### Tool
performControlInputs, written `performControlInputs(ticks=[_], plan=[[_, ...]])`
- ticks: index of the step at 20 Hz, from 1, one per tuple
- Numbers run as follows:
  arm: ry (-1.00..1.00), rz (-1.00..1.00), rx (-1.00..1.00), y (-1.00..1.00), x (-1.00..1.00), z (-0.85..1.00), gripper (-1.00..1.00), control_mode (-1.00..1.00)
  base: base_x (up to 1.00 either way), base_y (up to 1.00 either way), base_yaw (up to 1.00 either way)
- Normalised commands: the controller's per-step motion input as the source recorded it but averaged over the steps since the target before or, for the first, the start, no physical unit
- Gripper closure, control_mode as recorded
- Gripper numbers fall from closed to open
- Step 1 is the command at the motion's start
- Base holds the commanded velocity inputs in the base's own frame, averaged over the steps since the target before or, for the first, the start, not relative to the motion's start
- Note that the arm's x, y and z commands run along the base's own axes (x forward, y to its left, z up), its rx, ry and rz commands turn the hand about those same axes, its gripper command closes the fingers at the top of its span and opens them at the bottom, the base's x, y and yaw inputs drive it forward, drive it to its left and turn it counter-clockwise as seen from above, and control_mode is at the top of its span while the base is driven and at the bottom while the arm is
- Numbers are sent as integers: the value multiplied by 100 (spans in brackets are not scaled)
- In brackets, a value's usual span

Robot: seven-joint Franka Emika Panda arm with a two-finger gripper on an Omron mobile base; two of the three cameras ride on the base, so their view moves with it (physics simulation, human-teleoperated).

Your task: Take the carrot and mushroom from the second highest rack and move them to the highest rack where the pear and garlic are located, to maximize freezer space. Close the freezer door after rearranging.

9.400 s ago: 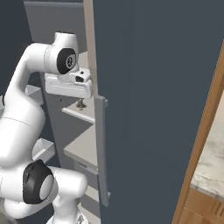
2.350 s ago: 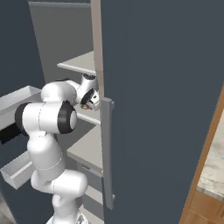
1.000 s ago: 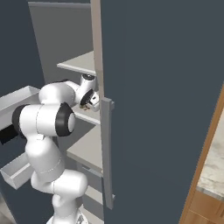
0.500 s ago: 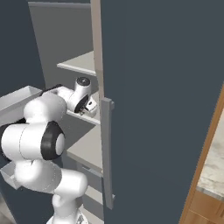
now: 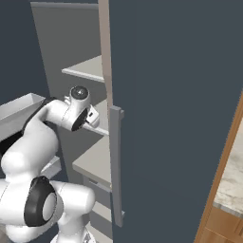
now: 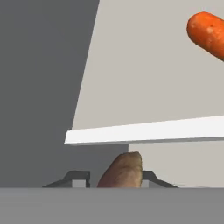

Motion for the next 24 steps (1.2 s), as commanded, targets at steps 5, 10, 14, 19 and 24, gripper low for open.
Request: performControlInputs(ticks=[5, 10, 14, 19, 24], plan=[[-16, -8, 0, -10, -16, 88, 100, -100, 0, 0, 0], [-9, -21, 0, -8, -1, 88, 100, -100, 0, 0, 0], [-1, -22, 0, -4, 0, 87, 100, -100, 0, 0, 0], [-8, -24, 0, -9, 0, 77, 100, -100, 0, 0, 0], [-20, -17, 0, -12, 1, 58, 100, -100, 0, 0, 0]])
